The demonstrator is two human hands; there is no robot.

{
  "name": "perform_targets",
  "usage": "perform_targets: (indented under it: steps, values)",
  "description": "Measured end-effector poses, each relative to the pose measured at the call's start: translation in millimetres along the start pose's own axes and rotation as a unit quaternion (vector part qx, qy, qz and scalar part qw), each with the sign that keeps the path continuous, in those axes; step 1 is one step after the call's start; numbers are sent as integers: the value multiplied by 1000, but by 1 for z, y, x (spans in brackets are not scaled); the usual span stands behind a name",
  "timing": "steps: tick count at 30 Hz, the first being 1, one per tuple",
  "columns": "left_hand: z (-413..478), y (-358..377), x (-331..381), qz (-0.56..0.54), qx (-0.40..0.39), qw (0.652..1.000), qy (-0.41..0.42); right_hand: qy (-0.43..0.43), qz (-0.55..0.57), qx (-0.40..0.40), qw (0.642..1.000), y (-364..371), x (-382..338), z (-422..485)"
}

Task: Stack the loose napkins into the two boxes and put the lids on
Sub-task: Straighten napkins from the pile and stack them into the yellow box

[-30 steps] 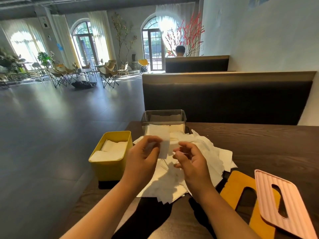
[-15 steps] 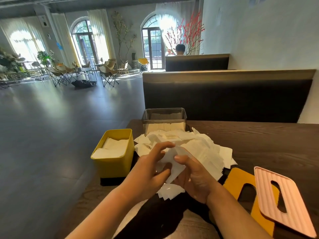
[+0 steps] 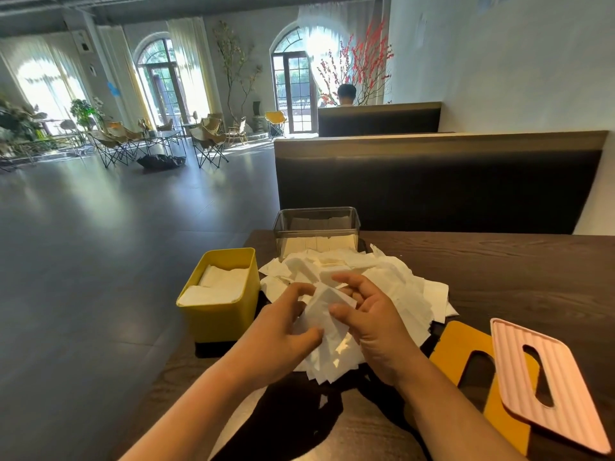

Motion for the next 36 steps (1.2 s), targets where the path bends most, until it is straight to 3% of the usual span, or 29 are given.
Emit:
perform_targets:
  steps: [9,16,23,26,30,36]
  values:
    - [1,0,-7,-99,-98,985,-100,-53,-154,-30,986,5,-11,-4]
    - [-1,7,-12,-184,-142,966,-116,-67,-298,-53,951,22,-36,-13]
    - [15,14,-12,-392,-21,909,-140,-57,-385,88,917,-30,-49,-28]
    - [23,14,-20,-477,-3,863,-164,-22,-430,154,889,-68,-48,-41]
    - [24,18,-39,-564,19,798,-213,53,-541,137,828,-93,-35,-55]
    - [24,14,-47,-587,23,779,-219,13,-647,122,752,-81,-18,-55]
Point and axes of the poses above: each hand's wrist, its own z-axis towards the middle knuckle, its own y-axis out of the palm, x = y × z, the point moved 4 cm from there along z, towards the middle knuckle, and after that the axes turned 5 degrees about -z, right-handed, at the moved point
